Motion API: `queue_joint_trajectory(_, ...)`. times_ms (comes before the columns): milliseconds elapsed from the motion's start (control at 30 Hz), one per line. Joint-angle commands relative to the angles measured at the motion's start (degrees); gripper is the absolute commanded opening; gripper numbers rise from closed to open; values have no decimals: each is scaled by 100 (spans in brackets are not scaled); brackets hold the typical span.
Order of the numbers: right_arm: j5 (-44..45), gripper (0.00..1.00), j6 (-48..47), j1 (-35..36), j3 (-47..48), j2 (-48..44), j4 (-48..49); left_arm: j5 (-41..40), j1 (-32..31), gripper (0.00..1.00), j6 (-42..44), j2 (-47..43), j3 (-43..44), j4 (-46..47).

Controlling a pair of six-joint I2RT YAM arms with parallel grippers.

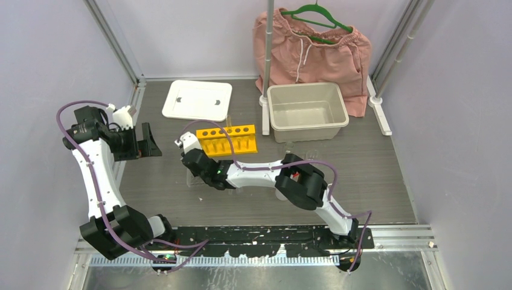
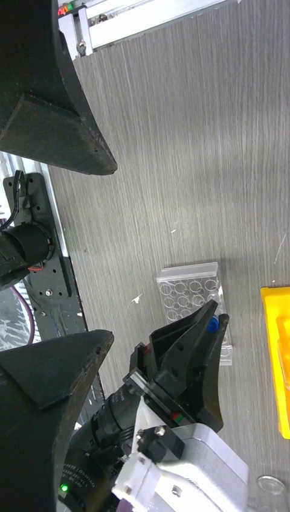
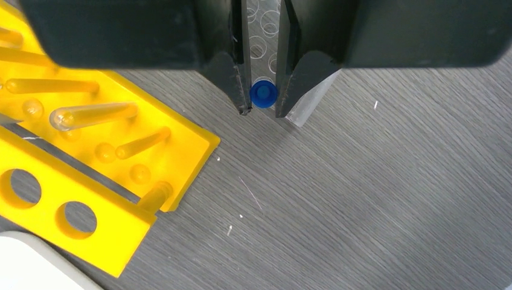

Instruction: Organize the chemistry lab equipment

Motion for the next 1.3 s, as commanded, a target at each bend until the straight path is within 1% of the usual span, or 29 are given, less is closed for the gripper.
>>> queue_joint_trajectory(0,69,29,213,-27,-66,-153,146,145,61,100,92,-36,225,-67)
queue_joint_trajectory(33,107,38,214,-21,-80,-203,140,156,60,100,87,-30,226,-71)
queue_joint_trajectory(67,148,49,214,-26,-93,-283,113,171,63,100,81,-28,235,-77)
queue_joint_trajectory(167,233,71,261,-26,-115,-711,-119,214,60,100,76,-23,253,-97)
queue_joint_trajectory(200,253,77,283,-27,-120,-890,-239,231,64,100,71,-19,252,-109)
queue_joint_trajectory(267,292,82,427,-25,-117,-1251,-636,262,61,100,49,-19,279,-115)
queue_joint_trajectory(367,328,79,821,-34,-151,-1790,-1321,350,63,100,23,-14,319,-139)
queue_joint_trajectory(533,217,60,1818,-135,-448,-2382,-2619,463,60,100,-42,5,399,-188)
queue_joint_trajectory(633,-74,54,2374,-277,-746,-2498,-3295,533,58,100,-44,0,419,-229)
queue_joint_trajectory(700,-321,52,2650,-395,-1009,-2539,-3554,587,58,100,-40,-17,408,-244)
queue_joint_trajectory(900,-1041,44,3009,-635,-1563,-2350,-3780,620,58,100,32,-69,375,-311)
queue_joint_trajectory(1067,-1175,39,3082,-711,-1648,-2039,-3790,640,63,100,82,-96,388,-384)
queue_joint_trajectory(1267,-1293,36,3158,-864,-1785,-1898,-3635,649,61,100,130,-111,352,-379)
